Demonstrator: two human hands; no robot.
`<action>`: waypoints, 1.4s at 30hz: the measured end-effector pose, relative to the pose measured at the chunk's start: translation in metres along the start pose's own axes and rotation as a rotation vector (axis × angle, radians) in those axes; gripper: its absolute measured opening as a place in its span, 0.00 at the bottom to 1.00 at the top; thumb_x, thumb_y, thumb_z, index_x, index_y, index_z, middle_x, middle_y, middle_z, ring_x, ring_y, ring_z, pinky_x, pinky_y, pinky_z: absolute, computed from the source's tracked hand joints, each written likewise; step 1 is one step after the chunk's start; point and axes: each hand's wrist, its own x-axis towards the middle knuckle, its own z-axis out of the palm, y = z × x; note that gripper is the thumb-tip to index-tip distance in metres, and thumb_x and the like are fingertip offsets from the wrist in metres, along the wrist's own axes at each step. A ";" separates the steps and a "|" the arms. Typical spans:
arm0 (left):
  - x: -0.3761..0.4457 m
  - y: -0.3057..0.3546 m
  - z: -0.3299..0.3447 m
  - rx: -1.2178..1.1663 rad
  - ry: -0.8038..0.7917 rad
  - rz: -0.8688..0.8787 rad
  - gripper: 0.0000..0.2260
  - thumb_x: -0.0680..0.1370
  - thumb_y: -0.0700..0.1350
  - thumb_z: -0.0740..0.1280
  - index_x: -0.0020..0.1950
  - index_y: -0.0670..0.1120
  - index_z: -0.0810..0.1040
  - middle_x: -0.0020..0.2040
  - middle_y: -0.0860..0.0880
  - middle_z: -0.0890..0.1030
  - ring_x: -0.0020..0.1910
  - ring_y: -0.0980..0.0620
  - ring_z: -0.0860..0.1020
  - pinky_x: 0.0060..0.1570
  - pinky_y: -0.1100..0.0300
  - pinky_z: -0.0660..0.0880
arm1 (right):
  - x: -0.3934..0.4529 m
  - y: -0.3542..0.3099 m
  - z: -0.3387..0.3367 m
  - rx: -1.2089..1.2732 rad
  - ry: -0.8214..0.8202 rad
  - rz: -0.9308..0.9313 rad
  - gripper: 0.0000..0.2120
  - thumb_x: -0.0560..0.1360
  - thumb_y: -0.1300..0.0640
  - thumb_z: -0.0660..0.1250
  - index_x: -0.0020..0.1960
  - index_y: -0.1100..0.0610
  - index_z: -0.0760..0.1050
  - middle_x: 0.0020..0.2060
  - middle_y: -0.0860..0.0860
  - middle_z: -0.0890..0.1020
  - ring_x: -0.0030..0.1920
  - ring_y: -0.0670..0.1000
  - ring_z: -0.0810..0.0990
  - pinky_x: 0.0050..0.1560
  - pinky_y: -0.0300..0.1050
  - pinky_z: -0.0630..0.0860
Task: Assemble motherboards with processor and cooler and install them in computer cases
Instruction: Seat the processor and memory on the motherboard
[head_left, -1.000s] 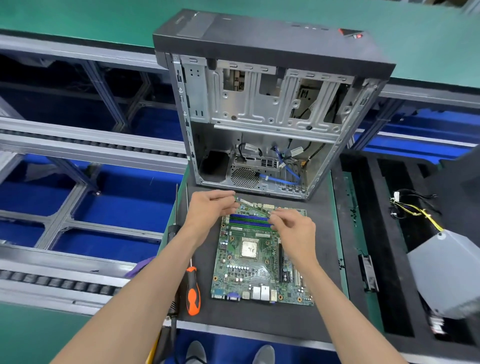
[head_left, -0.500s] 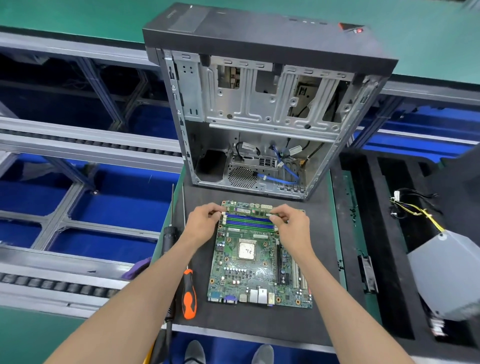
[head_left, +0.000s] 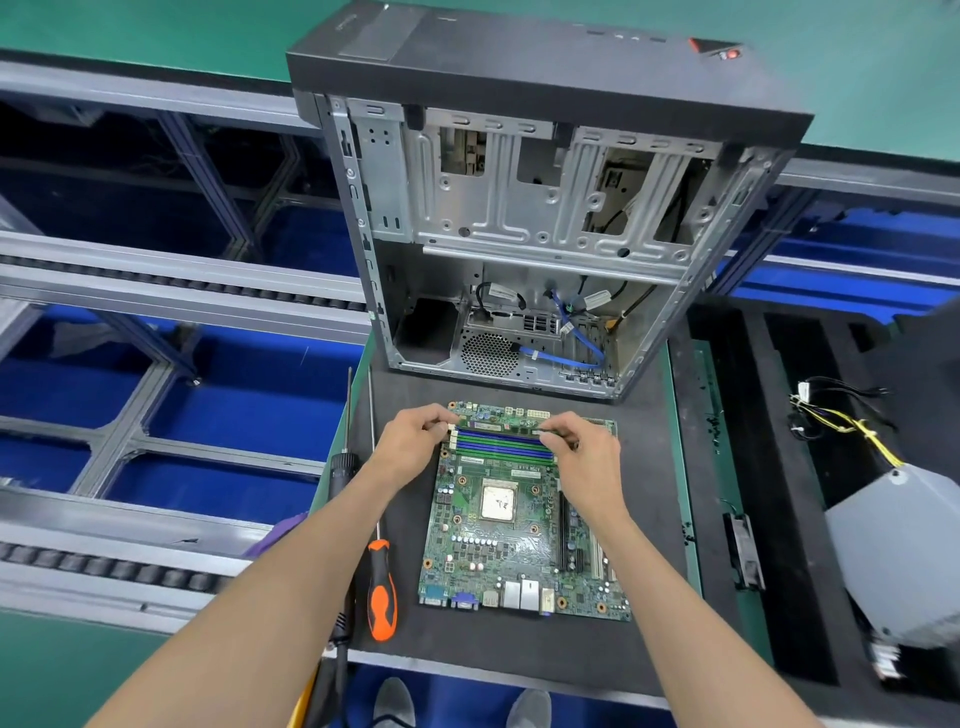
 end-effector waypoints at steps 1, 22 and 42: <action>0.000 0.000 0.000 0.000 -0.001 0.000 0.11 0.84 0.41 0.61 0.53 0.53 0.82 0.45 0.51 0.80 0.42 0.54 0.74 0.38 0.63 0.68 | 0.000 0.000 0.000 -0.001 0.001 -0.004 0.04 0.78 0.65 0.71 0.48 0.59 0.84 0.40 0.49 0.85 0.41 0.43 0.80 0.41 0.25 0.71; 0.001 -0.002 -0.001 -0.014 -0.016 0.011 0.11 0.84 0.42 0.61 0.58 0.50 0.83 0.47 0.50 0.81 0.47 0.51 0.75 0.42 0.63 0.69 | -0.003 0.006 0.006 -0.013 0.030 -0.061 0.05 0.78 0.65 0.70 0.47 0.57 0.84 0.38 0.46 0.83 0.37 0.38 0.78 0.39 0.28 0.69; -0.004 0.005 0.019 0.059 0.184 0.193 0.04 0.80 0.44 0.70 0.48 0.49 0.85 0.46 0.56 0.83 0.46 0.57 0.79 0.50 0.61 0.73 | 0.016 0.017 -0.024 -0.099 -0.074 -0.104 0.06 0.78 0.64 0.71 0.48 0.56 0.85 0.41 0.45 0.84 0.43 0.41 0.80 0.46 0.35 0.73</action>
